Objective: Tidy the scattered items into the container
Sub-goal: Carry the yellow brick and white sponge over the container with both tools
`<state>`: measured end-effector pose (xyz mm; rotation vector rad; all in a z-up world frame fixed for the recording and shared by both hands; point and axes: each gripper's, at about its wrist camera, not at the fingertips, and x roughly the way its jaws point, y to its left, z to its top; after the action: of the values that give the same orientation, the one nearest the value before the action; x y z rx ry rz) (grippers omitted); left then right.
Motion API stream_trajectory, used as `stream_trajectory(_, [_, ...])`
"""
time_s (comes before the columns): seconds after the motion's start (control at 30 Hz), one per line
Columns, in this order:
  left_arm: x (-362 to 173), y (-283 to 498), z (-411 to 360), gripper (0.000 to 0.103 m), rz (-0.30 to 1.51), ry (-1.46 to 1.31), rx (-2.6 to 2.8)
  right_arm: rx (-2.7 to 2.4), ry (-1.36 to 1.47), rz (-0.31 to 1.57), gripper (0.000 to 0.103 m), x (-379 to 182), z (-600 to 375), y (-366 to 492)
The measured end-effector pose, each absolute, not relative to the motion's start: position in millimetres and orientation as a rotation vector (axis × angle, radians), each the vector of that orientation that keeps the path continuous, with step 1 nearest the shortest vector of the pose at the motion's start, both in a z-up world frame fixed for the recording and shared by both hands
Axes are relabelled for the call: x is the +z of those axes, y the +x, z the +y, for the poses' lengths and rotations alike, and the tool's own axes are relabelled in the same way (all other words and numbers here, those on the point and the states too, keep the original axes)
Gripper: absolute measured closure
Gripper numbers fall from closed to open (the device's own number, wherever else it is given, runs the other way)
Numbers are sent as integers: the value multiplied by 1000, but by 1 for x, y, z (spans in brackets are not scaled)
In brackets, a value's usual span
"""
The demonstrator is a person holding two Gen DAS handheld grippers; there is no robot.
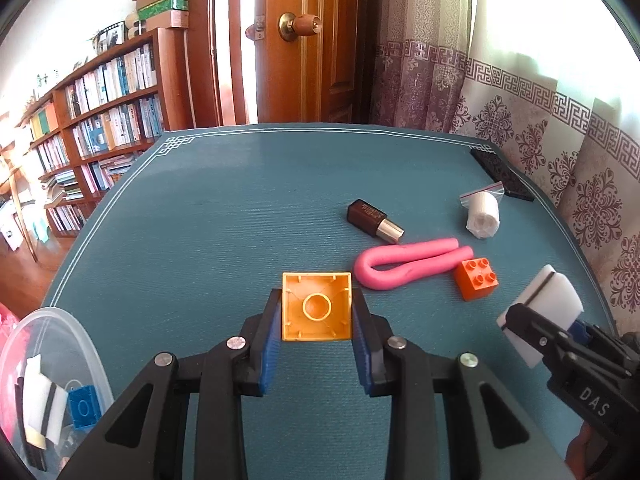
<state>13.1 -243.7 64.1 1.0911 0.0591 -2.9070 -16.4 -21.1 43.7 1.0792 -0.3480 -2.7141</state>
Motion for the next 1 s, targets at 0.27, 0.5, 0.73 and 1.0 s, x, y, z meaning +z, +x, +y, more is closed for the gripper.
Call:
stream_trajectory(0.27, [73,31,-264,68,96,1042,-2901,-2699,1068,-324,49,47,-37,-7])
stream_trajectory(0.5, [77,48,-290,68,152,1019,-2873,-2669,1052,-290,49,53,-60,3])
stream_trajectory(0.73, [82,70,-321,68,190,974,-2828,-2602,1040,-251,49,57,-96,10])
stream_trajectory(1.0, [83,96,-360,68,213,933,-2762,-2498,1021,-194,49,61,-146,21])
